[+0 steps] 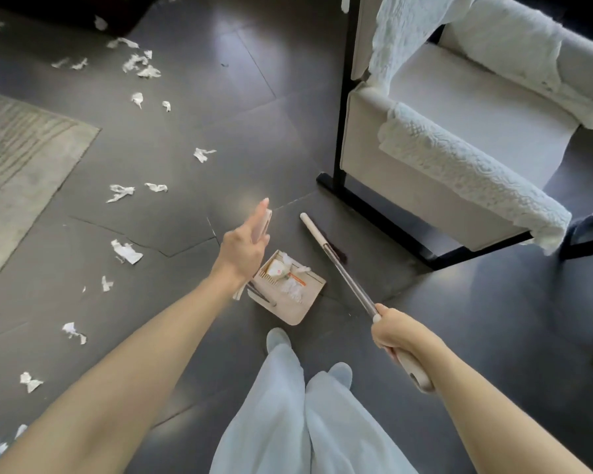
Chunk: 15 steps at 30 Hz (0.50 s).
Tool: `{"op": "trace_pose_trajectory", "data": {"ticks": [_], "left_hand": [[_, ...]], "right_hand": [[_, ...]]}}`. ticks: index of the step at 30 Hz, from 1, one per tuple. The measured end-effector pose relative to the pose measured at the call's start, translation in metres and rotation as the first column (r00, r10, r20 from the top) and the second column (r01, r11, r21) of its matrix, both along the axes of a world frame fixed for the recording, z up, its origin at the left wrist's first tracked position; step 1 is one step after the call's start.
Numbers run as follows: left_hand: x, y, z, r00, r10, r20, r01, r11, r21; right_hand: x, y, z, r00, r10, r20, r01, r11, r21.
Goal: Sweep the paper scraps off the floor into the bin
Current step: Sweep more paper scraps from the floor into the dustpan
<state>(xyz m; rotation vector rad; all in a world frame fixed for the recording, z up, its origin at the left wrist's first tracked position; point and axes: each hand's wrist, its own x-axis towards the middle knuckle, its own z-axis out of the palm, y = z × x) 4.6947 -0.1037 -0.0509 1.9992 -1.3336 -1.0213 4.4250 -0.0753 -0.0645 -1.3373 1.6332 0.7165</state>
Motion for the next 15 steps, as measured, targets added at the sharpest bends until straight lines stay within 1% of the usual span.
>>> {"op": "trace_pose_trajectory", "data": {"ticks": [3,5,7,8,11,13,14,15], "left_hand": [[0.008,-0.011,-0.002,0.998,-0.025,0.05,0.024,1.0,0.008],[0.015,-0.005,-0.007,0.998,-0.067,0.01,0.067,0.998,0.015],[0.021,0.008,-0.013,0.994,-0.088,-0.066,0.088,0.996,-0.012],[0.023,0.012,-0.015,0.993,-0.085,-0.076,0.083,0.996,-0.025],[0.029,0.018,-0.016,0.997,-0.059,-0.051,0.057,0.998,-0.04],[0.03,0.018,-0.015,0.997,-0.053,-0.049,0.05,0.997,-0.053],[0.031,0.018,-0.013,0.998,-0.054,-0.038,0.052,0.997,-0.059],[0.033,0.017,-0.012,0.999,-0.045,-0.021,0.044,0.997,-0.061]], "right_hand": [[-0.002,0.015,-0.002,0.999,0.031,-0.018,-0.03,0.998,0.057],[-0.003,0.025,-0.002,1.0,0.004,-0.018,-0.002,0.997,0.083],[0.003,0.031,-0.001,0.991,-0.127,0.042,0.12,0.983,0.136],[0.008,0.033,-0.001,0.979,-0.189,0.075,0.176,0.971,0.16],[0.024,0.034,0.004,0.946,-0.301,0.124,0.268,0.936,0.227],[0.029,0.03,0.014,0.892,-0.427,0.15,0.369,0.878,0.304],[0.029,0.025,0.022,0.875,-0.456,0.161,0.389,0.862,0.326],[0.031,0.021,0.033,0.877,-0.447,0.173,0.378,0.867,0.324]]}}
